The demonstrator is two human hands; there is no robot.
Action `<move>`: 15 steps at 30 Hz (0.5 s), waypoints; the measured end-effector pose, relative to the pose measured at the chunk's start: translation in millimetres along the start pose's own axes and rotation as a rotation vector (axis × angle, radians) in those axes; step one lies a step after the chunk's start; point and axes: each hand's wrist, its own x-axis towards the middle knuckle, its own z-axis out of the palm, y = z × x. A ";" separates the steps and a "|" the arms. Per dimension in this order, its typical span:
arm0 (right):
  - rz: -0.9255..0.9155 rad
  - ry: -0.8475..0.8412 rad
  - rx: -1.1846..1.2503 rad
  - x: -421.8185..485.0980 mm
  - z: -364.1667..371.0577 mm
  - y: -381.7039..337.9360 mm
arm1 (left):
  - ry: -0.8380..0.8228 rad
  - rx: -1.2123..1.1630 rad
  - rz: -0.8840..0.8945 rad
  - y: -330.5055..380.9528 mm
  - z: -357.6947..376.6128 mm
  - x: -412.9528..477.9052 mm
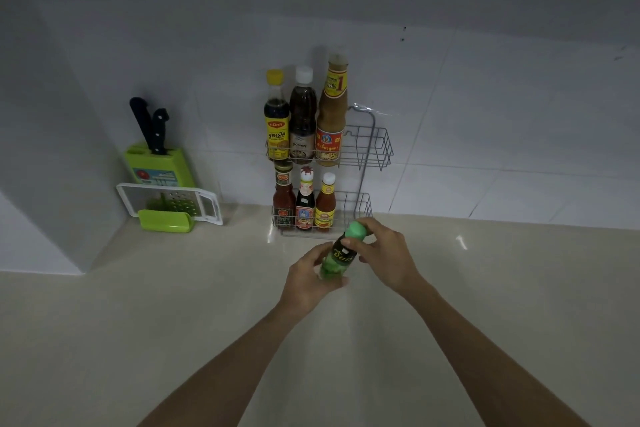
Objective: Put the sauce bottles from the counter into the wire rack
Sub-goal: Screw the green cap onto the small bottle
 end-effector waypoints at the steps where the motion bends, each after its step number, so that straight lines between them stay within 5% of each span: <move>1: 0.014 0.046 0.030 11.0 -0.5 4.3 | -0.009 0.030 -0.007 -1.4 -2.0 9.3; 8: 0.082 0.359 0.161 78.1 10.9 43.1 | -0.060 0.196 -0.001 -9.6 -14.5 70.3; 15: 0.054 0.330 0.116 116.5 29.5 66.7 | -0.219 0.514 0.091 -34.1 -12.6 108.8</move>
